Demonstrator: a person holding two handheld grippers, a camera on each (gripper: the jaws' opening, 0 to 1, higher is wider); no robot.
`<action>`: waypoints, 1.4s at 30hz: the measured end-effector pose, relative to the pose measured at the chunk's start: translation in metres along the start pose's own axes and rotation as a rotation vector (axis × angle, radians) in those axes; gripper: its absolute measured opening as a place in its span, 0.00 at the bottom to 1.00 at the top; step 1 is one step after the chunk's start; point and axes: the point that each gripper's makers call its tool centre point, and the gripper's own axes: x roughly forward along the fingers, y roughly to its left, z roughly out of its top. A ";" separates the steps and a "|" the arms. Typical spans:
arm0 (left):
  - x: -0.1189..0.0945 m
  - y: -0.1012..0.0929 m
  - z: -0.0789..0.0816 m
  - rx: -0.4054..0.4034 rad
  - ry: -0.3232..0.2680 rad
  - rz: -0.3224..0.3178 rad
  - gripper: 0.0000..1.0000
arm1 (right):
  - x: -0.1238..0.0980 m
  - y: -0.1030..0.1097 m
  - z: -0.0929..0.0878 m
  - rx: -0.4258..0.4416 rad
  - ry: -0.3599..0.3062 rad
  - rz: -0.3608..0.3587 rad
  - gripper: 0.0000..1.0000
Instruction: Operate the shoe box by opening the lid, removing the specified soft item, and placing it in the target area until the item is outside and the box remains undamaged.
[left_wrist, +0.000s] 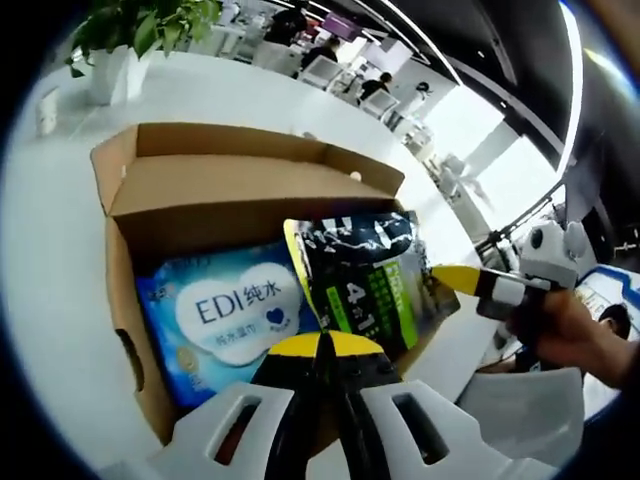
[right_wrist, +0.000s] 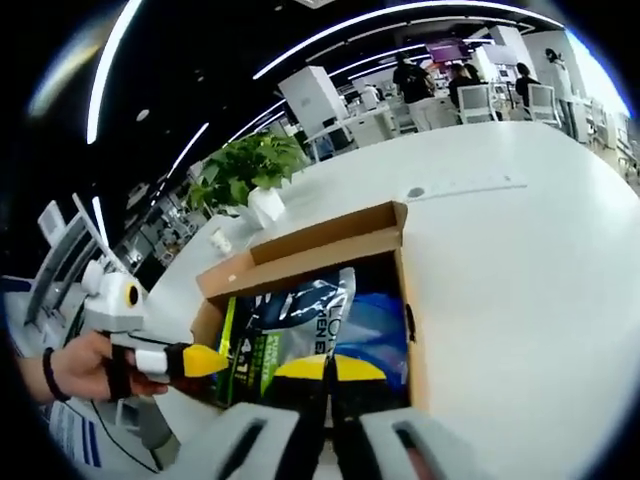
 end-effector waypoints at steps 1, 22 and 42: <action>0.000 -0.002 0.001 0.003 -0.002 -0.004 0.00 | -0.002 -0.001 0.001 0.000 -0.006 -0.005 0.00; 0.008 -0.068 0.020 0.114 -0.001 -0.096 0.00 | -0.056 -0.035 0.020 0.045 -0.099 -0.043 0.00; 0.040 -0.125 0.019 0.187 0.041 -0.160 0.00 | -0.098 -0.086 0.025 0.110 -0.159 -0.100 0.00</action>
